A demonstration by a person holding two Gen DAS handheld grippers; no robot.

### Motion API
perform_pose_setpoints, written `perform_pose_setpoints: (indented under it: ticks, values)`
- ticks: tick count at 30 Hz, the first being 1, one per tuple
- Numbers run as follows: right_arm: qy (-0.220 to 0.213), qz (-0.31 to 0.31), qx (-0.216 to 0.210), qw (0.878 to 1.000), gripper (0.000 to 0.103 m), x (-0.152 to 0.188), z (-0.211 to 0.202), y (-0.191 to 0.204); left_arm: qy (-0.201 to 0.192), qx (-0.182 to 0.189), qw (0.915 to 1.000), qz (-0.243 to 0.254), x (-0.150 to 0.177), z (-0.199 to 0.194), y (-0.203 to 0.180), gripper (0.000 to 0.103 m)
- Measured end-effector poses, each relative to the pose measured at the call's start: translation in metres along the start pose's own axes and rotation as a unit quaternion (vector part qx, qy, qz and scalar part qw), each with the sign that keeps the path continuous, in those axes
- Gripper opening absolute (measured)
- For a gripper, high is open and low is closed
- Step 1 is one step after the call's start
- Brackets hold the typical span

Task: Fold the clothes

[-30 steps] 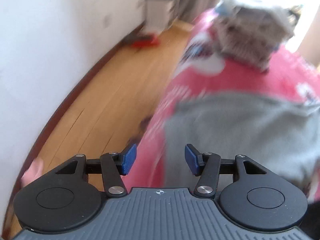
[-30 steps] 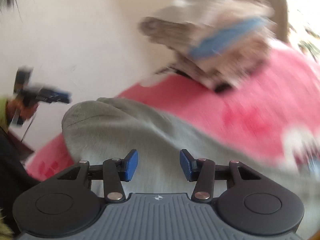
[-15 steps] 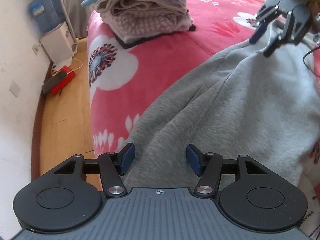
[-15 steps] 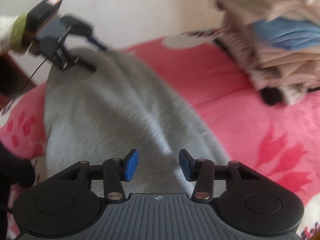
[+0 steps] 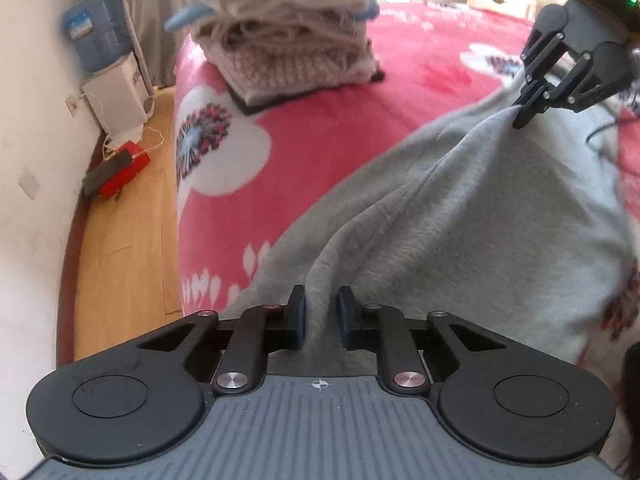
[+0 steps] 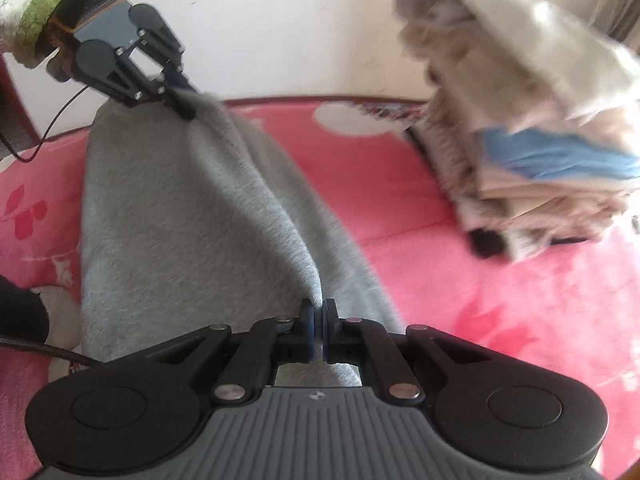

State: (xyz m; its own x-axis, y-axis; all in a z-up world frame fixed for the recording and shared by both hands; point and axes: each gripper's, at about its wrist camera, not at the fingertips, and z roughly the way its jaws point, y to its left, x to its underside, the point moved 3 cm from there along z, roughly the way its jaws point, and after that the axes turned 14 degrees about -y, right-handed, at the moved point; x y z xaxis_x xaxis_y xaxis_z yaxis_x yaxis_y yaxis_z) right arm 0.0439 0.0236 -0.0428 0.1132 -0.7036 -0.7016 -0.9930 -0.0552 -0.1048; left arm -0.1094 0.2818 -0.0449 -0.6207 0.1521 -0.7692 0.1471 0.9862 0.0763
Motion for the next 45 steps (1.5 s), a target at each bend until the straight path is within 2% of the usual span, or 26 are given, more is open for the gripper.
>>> perform_pose_setpoints:
  ticks: [4, 8, 12, 17, 18, 20, 22, 23, 25, 27, 29, 32, 33, 36, 39, 42, 43, 45]
  values:
    - [-0.002, -0.014, 0.032, 0.999, 0.004, -0.012, -0.006, -0.014, -0.022, 0.000, 0.9996, 0.019, -0.021, -0.002, -0.003, 0.011]
    - [0.009, -0.023, 0.046, 0.999, 0.003, -0.013, 0.010, -0.021, -0.025, 0.001, 0.9993, 0.027, -0.030, 0.016, 0.003, 0.011]
    - [0.017, -0.022, 0.056, 0.998, 0.004, -0.003, 0.034, -0.028, -0.009, 0.002, 0.9989, 0.046, -0.023, 0.034, 0.001, 0.011]
    - [0.027, 0.006, 0.061, 0.998, 0.005, 0.024, 0.065, -0.034, 0.013, -0.026, 0.9978, 0.060, -0.003, 0.052, 0.003, 0.014]
    - [0.022, 0.008, 0.066, 0.998, 0.009, 0.026, 0.064, -0.034, 0.015, -0.027, 0.9977, 0.061, 0.000, 0.053, 0.002, 0.014]
    - [0.011, 0.021, 0.081, 0.996, 0.030, 0.028, 0.053, -0.041, 0.016, -0.035, 0.9969, 0.069, 0.000, 0.052, -0.001, 0.016]
    - [0.001, 0.044, 0.099, 0.994, 0.036, 0.030, 0.036, -0.051, 0.018, -0.042, 0.9961, 0.075, -0.004, 0.049, -0.002, 0.025]
    - [-0.008, 0.067, 0.105, 0.992, 0.038, 0.034, 0.022, -0.058, 0.018, -0.046, 0.9960, 0.074, -0.008, 0.045, -0.001, 0.033]
    - [-0.023, 0.114, 0.126, 0.985, 0.039, 0.044, -0.008, -0.070, 0.015, -0.052, 0.9963, 0.067, -0.014, 0.038, 0.004, 0.037]
    - [-0.031, 0.164, 0.169, 0.971, 0.039, 0.061, -0.041, -0.081, 0.013, -0.062, 0.9969, 0.048, -0.021, 0.031, 0.011, 0.039]
    - [-0.040, 0.219, 0.215, 0.951, 0.039, 0.082, -0.077, -0.087, 0.004, -0.074, 0.9970, 0.021, -0.030, 0.024, 0.017, 0.040]
    - [-0.056, 0.314, 0.288, 0.903, 0.039, 0.129, -0.127, -0.092, -0.019, -0.073, 0.9968, -0.026, -0.047, 0.018, 0.017, 0.041]
    - [-0.059, 0.344, 0.309, 0.885, 0.039, 0.146, -0.142, -0.092, -0.027, -0.063, 0.9969, -0.037, -0.052, 0.020, 0.012, 0.042]
    - [-0.054, 0.383, 0.359, 0.850, 0.039, 0.185, -0.172, -0.092, -0.041, -0.025, 0.9975, -0.051, -0.065, 0.035, -0.013, 0.042]
    - [-0.049, 0.420, 0.407, 0.810, 0.039, 0.224, -0.203, -0.091, -0.037, 0.013, 0.9982, -0.045, -0.074, 0.063, -0.049, 0.042]
    - [-0.044, 0.454, 0.453, 0.766, 0.039, 0.262, -0.233, -0.091, -0.033, 0.029, 0.9987, -0.027, -0.079, 0.091, -0.084, 0.042]
    - [-0.041, 0.447, 0.459, 0.766, 0.039, 0.266, -0.236, -0.090, -0.032, 0.029, 0.9988, -0.022, -0.079, 0.099, -0.092, 0.042]
    - [-0.026, 0.425, 0.449, 0.786, 0.040, 0.266, -0.224, -0.089, -0.029, 0.025, 0.9992, -0.012, -0.078, 0.114, -0.108, 0.042]
